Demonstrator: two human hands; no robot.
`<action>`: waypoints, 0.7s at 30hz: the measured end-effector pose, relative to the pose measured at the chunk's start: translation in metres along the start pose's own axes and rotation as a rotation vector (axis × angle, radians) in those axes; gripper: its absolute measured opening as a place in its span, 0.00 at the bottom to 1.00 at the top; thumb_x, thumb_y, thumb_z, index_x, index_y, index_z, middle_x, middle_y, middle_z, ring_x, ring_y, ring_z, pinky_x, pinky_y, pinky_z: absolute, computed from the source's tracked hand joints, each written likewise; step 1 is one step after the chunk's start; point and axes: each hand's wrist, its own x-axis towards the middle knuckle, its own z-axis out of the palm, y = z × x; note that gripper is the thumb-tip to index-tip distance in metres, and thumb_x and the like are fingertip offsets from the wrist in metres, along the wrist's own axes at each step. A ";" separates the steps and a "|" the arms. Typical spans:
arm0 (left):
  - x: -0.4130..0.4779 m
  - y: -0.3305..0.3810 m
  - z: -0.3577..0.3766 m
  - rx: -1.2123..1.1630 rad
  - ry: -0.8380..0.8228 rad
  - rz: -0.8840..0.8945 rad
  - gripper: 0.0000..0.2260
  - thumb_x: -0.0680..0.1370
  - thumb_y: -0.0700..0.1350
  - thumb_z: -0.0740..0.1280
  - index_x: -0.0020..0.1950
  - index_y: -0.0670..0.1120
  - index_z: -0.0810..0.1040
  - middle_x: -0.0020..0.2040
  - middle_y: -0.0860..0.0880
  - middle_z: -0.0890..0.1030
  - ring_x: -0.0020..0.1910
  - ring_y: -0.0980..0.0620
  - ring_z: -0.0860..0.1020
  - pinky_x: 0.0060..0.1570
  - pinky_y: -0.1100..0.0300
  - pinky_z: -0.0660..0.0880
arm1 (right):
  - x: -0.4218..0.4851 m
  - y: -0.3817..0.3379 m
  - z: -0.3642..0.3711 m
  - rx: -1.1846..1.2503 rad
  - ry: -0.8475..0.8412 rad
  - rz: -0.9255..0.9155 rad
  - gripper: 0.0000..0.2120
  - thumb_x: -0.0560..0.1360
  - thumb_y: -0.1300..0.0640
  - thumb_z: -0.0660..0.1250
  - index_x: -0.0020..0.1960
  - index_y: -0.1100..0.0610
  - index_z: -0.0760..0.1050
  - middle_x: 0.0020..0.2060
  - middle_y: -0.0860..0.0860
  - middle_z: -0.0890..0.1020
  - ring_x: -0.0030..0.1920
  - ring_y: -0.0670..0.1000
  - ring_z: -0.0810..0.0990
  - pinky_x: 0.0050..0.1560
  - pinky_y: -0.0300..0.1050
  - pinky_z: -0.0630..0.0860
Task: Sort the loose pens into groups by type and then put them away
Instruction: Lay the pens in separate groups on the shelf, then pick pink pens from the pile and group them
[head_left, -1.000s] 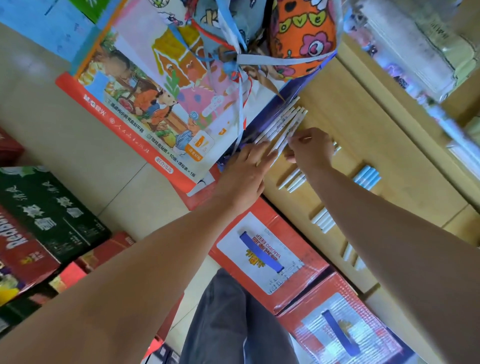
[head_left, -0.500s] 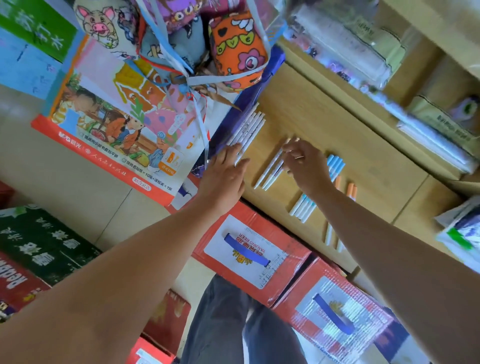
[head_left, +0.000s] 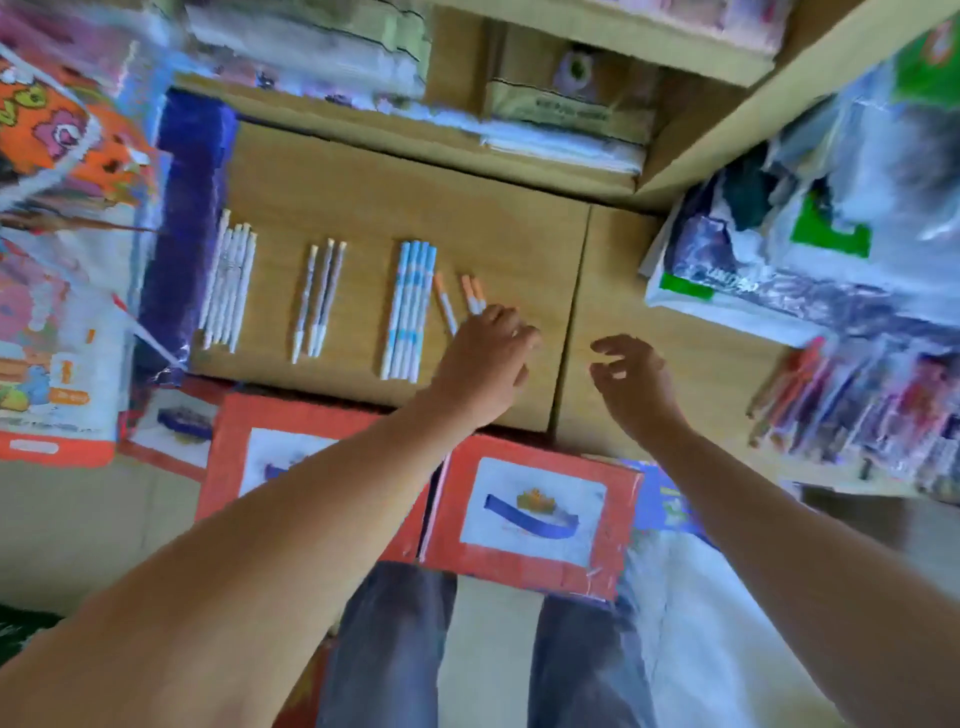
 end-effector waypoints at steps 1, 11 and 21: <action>0.005 0.017 0.015 -0.015 -0.006 0.023 0.12 0.68 0.39 0.63 0.49 0.42 0.80 0.49 0.41 0.79 0.51 0.39 0.77 0.47 0.46 0.77 | -0.005 0.023 -0.011 -0.081 -0.003 0.001 0.11 0.73 0.66 0.68 0.54 0.58 0.79 0.53 0.58 0.79 0.47 0.55 0.78 0.47 0.41 0.69; 0.038 0.126 0.116 0.267 -0.377 -0.210 0.26 0.80 0.50 0.59 0.77 0.46 0.57 0.79 0.42 0.49 0.77 0.42 0.51 0.72 0.48 0.58 | -0.027 0.161 -0.072 -0.244 -0.262 -0.073 0.25 0.77 0.55 0.66 0.73 0.54 0.66 0.77 0.51 0.58 0.72 0.57 0.63 0.69 0.53 0.65; 0.109 0.245 0.155 0.158 -0.177 -0.259 0.20 0.76 0.44 0.64 0.68 0.47 0.70 0.62 0.42 0.71 0.61 0.42 0.70 0.57 0.49 0.71 | -0.019 0.258 -0.171 -0.016 0.027 -0.098 0.12 0.74 0.64 0.65 0.56 0.56 0.79 0.51 0.55 0.80 0.43 0.53 0.79 0.46 0.49 0.76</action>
